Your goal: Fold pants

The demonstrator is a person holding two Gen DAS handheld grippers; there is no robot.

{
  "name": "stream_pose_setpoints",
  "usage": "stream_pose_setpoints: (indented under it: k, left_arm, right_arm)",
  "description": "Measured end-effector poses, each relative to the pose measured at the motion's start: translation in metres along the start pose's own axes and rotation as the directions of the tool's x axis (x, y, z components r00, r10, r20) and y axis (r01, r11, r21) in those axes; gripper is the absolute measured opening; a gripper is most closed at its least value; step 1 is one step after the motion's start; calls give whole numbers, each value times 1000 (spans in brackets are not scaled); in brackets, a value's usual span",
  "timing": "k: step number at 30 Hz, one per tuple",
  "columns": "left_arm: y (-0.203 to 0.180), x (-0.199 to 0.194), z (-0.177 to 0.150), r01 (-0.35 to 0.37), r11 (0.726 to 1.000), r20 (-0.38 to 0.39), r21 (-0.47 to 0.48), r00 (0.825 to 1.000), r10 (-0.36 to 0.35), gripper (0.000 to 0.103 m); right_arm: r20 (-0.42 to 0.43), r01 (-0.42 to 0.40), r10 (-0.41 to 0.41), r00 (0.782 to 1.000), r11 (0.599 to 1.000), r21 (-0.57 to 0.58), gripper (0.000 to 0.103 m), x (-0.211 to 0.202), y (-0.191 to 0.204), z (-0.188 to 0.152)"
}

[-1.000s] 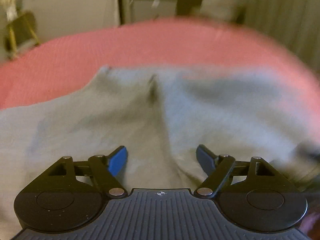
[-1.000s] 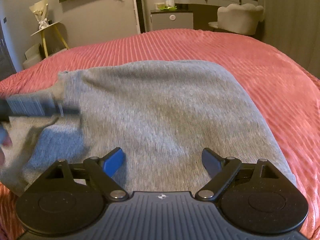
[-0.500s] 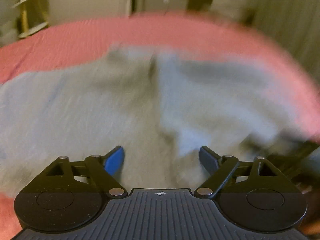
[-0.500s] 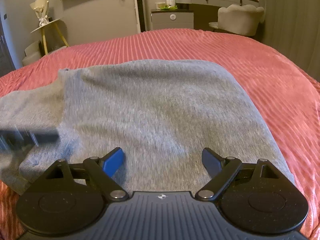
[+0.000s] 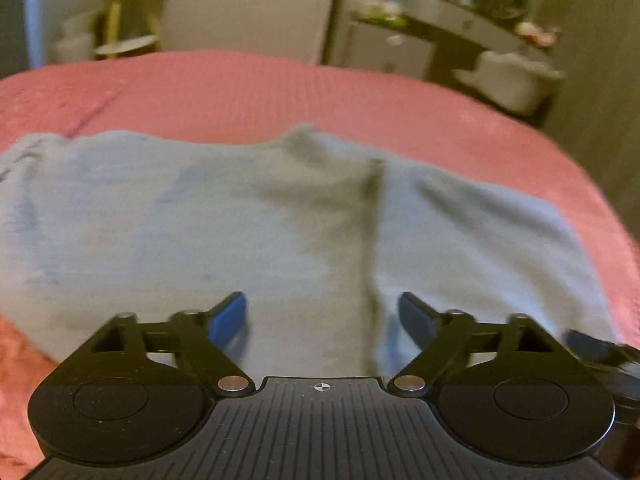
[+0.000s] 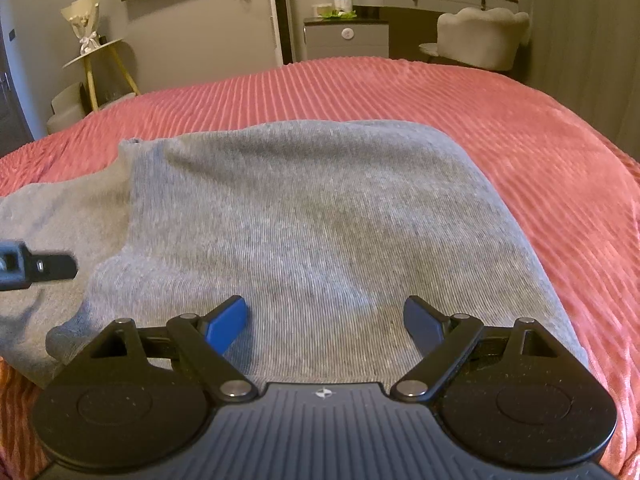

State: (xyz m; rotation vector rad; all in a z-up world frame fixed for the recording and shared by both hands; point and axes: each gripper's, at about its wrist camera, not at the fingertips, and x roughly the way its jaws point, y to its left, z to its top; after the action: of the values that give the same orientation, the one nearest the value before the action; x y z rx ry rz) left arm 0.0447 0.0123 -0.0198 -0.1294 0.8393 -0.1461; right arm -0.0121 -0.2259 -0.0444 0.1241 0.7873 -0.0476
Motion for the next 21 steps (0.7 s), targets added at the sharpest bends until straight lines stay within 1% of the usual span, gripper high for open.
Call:
stream_pose_setpoints:
  k: [2, 3, 4, 5, 6, 7, 8, 10, 12, 13, 14, 16, 18, 19, 21]
  left_arm:
    - [-13, 10, -8, 7, 997, -51, 80, 999, -3, 93]
    - [-17, 17, -13, 7, 993, -88, 122, 996, 4, 87]
    - [-19, 23, -18, 4, 988, -122, 153, 992, 15, 86]
    - [-21, 26, -22, -11, 983, -122, 183, 992, 33, 87]
    - [-23, 26, -22, -19, 978, -106, 208, 993, 42, 85]
    - [-25, 27, -19, -24, 975, -109, 223, 993, 49, 82]
    - [-28, 24, -20, -28, 974, -113, 226, 992, 55, 81]
    - [-26, 20, -24, -37, 978, -117, 204, 991, 62, 80]
    - [-24, 12, -26, -33, 984, -118, 176, 991, 55, 80]
    - [-25, 6, -27, -31, 986, -124, 162, 991, 52, 80]
    - [-23, 5, -26, -29, 988, -130, 149, 990, 49, 80]
    - [-26, 1, -29, -29, 989, -128, 145, 991, 48, 80]
    - [-28, 3, -30, -37, 986, -121, 164, 991, 57, 80]
    - [-28, 1, -31, -40, 985, -117, 167, 991, 60, 80]
    - [-28, 2, -30, -41, 986, -118, 164, 991, 60, 81]
  right_arm:
    - [-3, 1, -1, 1000, 1000, -1, 87, 0, 0, 1]
    - [-6, 2, -2, 1000, 1000, -3, 87, 0, 1, 1]
    - [-5, 2, -2, 1000, 1000, -4, 86, -1, 1, 2]
    - [-3, 1, -1, 1000, 1000, -3, 86, -2, 0, 2]
    - [-2, -1, 1, 1000, 1000, 1, 86, -3, -1, 3]
    - [2, -2, 2, 1000, 1000, 9, 86, -5, -2, 3]
    - [12, 4, -4, 1000, 1000, 20, 86, -9, -4, 4]
    - [28, 53, -55, 998, 997, 61, 86, -21, -11, 5]
    - [24, 106, -110, 994, 986, 130, 86, -33, -23, 6]
    - [19, 104, -109, 994, 980, 172, 86, -39, -32, 7]
    - [19, 70, -77, 997, 970, 233, 86, -45, -44, 6]
    - [39, -38, 25, 999, 930, 367, 86, -59, -71, 1]
    - [59, -126, 111, 992, 874, 469, 86, -71, -91, -6]
    - [54, -146, 138, 989, 845, 514, 86, -75, -100, -10]
    - [38, -160, 171, 985, 795, 584, 86, -80, -110, -16]
